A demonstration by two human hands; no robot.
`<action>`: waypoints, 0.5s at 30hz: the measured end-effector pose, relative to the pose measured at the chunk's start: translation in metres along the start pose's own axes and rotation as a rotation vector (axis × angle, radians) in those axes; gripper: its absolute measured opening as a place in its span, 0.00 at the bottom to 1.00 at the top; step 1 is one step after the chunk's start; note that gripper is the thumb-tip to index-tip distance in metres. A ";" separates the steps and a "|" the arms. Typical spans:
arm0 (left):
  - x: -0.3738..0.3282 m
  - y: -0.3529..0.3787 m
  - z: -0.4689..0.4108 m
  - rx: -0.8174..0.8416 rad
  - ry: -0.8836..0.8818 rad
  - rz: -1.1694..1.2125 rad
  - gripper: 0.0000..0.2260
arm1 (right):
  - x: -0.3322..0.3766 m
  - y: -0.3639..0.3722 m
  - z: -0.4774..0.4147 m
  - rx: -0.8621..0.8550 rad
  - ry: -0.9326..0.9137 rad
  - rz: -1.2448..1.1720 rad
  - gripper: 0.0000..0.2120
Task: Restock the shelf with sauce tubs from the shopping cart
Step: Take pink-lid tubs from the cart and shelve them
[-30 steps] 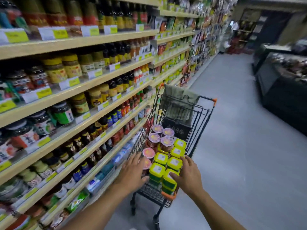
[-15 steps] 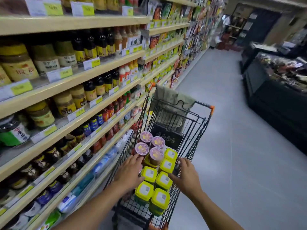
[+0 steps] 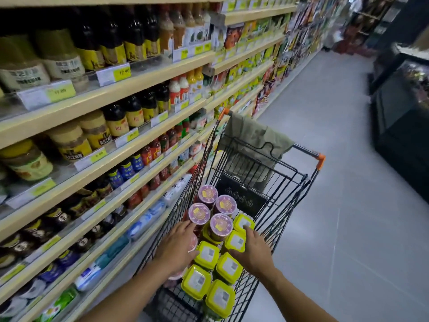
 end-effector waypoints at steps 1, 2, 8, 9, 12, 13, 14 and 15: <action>-0.001 0.001 -0.006 -0.007 -0.014 -0.002 0.38 | -0.002 0.003 -0.011 0.029 -0.015 0.006 0.44; -0.003 0.002 -0.011 -0.009 -0.027 -0.004 0.37 | -0.005 0.005 -0.022 0.056 -0.029 0.012 0.45; -0.018 0.014 -0.044 0.025 -0.123 0.018 0.36 | -0.025 0.022 -0.088 0.195 -0.048 0.037 0.45; -0.018 0.018 -0.048 0.035 -0.133 0.012 0.37 | -0.028 0.028 -0.098 0.222 -0.044 0.041 0.44; -0.018 0.027 -0.059 0.051 -0.181 0.020 0.38 | -0.038 0.048 -0.123 0.297 -0.019 0.034 0.45; -0.017 0.029 -0.062 0.052 -0.199 0.024 0.38 | -0.042 0.056 -0.131 0.320 -0.004 0.026 0.46; -0.015 0.033 -0.065 0.056 -0.217 0.023 0.38 | -0.045 0.064 -0.138 0.341 0.010 0.016 0.47; -0.013 0.037 -0.066 0.063 -0.236 0.021 0.38 | -0.047 0.071 -0.144 0.364 0.023 0.003 0.48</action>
Point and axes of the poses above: each hand's wrist, its own z-axis away from the middle knuckle, its own y-axis out of the palm, x = y × z, the point moved 6 cm from there along -z, towards the middle knuckle, and after that the axes turned 3 degrees about -z, right-handed, at the moved point
